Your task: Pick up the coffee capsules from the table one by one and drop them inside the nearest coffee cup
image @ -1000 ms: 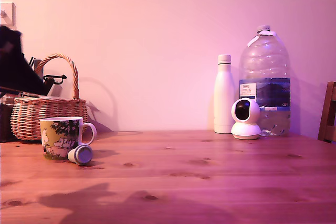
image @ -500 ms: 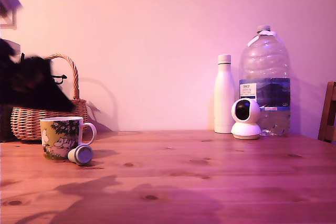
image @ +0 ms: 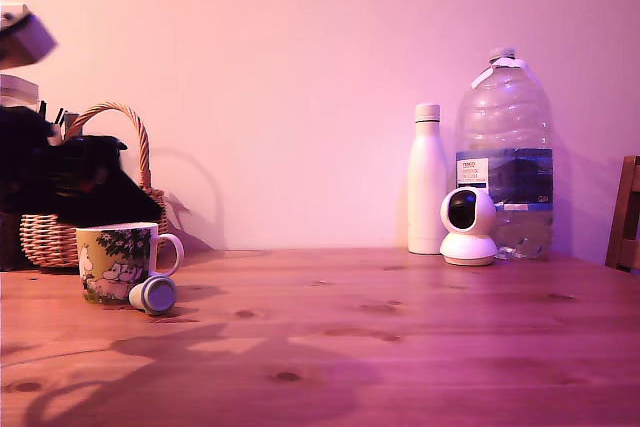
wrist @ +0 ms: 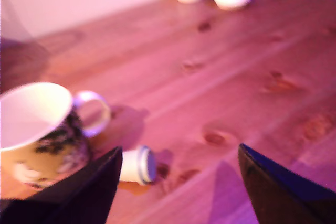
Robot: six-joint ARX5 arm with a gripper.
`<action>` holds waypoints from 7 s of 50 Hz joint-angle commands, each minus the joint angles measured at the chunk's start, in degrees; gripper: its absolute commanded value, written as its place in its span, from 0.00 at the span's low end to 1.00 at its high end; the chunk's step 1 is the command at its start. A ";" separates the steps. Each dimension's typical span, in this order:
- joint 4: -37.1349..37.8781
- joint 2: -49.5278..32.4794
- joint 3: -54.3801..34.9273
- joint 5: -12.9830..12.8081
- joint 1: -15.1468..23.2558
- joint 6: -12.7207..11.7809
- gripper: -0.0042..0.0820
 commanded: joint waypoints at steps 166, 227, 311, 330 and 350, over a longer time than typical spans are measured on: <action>6.38 33.70 18.36 17.53 4.15 -4.13 0.19; -32.11 -6.19 18.47 5.99 14.08 -4.48 0.19; -70.77 21.57 58.42 -2.67 10.67 -3.02 0.21; -70.10 21.59 58.40 -4.02 10.67 -2.97 0.82; -70.01 21.57 58.40 -4.02 10.64 -2.56 0.60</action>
